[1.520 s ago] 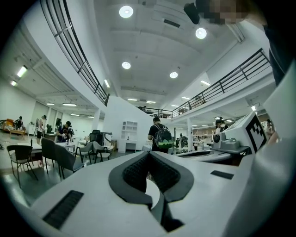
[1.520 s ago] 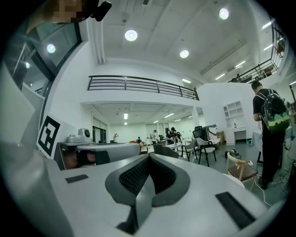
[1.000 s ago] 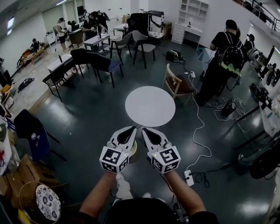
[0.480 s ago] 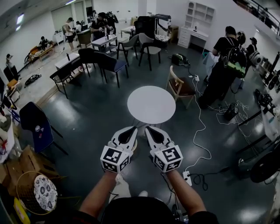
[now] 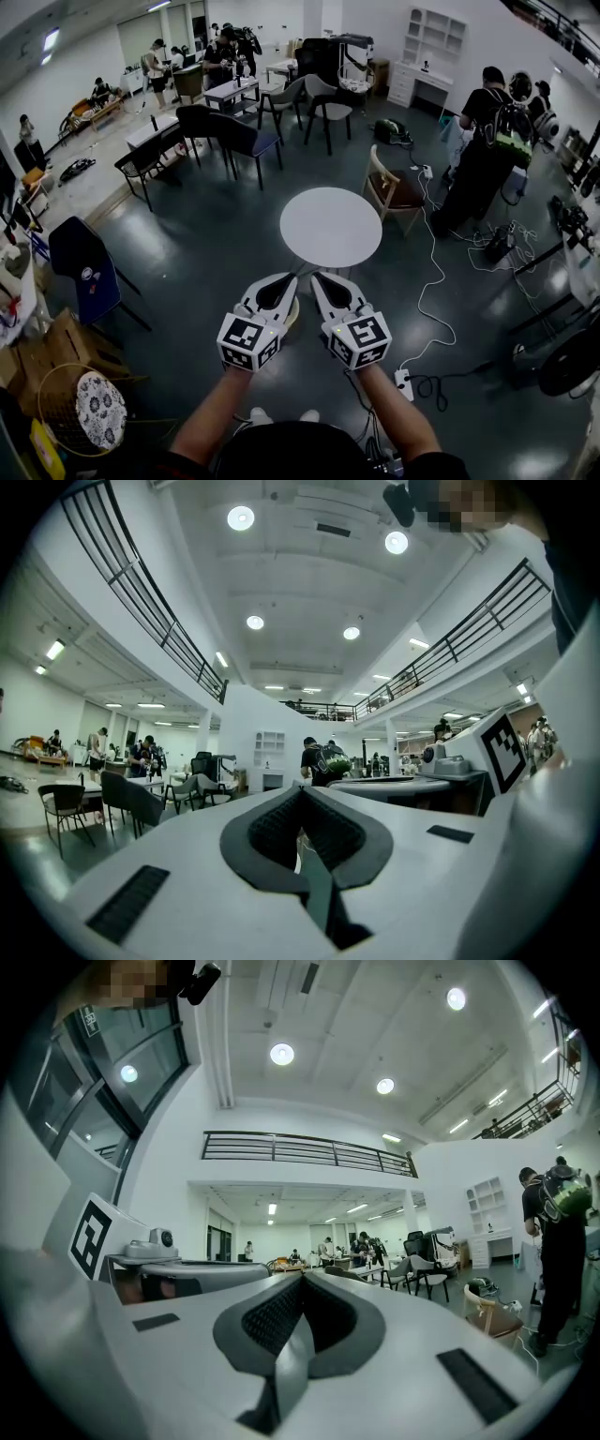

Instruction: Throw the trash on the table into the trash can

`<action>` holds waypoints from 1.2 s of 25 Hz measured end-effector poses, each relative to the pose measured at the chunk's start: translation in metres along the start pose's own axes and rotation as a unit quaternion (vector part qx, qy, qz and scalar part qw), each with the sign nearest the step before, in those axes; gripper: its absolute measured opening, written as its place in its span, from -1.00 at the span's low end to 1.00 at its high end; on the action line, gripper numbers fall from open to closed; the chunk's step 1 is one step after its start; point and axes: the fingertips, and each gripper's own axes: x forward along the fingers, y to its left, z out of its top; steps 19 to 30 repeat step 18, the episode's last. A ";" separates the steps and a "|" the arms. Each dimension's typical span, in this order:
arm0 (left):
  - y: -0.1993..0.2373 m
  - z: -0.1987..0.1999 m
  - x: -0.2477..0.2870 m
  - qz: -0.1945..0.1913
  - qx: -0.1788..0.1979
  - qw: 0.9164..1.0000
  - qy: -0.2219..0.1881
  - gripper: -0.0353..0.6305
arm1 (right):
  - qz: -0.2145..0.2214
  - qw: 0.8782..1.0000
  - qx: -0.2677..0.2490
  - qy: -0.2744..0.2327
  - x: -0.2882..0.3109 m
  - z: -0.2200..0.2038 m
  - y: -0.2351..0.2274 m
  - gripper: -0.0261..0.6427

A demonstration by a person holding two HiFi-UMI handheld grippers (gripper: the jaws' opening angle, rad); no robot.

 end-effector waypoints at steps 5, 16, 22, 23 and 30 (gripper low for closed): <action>0.006 -0.002 -0.016 -0.006 -0.002 1.000 0.004 -0.85 | -0.008 1.000 0.000 0.003 0.003 -0.002 0.010 -0.87; 0.018 0.001 -0.053 -0.018 0.002 1.000 0.016 -0.85 | -0.027 1.000 0.011 0.009 0.005 -0.006 0.043 -0.87; 0.020 0.001 -0.059 -0.019 0.001 1.000 0.020 -0.85 | -0.028 0.999 0.013 0.009 0.007 -0.006 0.050 -0.87; 0.020 0.001 -0.059 -0.019 0.001 1.000 0.020 -0.85 | -0.028 0.999 0.013 0.009 0.007 -0.006 0.050 -0.87; 0.020 0.001 -0.059 -0.019 0.001 1.000 0.020 -0.85 | -0.028 0.999 0.013 0.009 0.007 -0.006 0.050 -0.87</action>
